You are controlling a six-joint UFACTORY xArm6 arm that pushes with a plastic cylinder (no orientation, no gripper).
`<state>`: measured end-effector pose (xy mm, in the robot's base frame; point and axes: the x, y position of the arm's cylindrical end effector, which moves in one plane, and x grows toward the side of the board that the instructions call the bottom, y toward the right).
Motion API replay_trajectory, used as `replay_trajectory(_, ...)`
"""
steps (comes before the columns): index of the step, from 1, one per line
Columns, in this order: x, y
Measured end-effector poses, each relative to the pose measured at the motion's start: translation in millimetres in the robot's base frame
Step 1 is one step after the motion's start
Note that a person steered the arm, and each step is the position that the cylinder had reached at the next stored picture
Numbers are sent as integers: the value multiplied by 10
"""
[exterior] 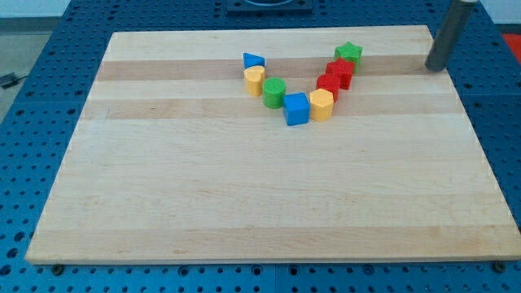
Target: Move the yellow heart diagonally bottom left to the blue triangle
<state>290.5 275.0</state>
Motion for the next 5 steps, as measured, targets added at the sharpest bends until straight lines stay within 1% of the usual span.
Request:
replay_trajectory(1, -346, -281)
replay_trajectory(2, -600, -962)
replay_trajectory(3, -563, -1895)
replay_trajectory(4, -62, -2498)
replay_trajectory(5, 232, -2772)
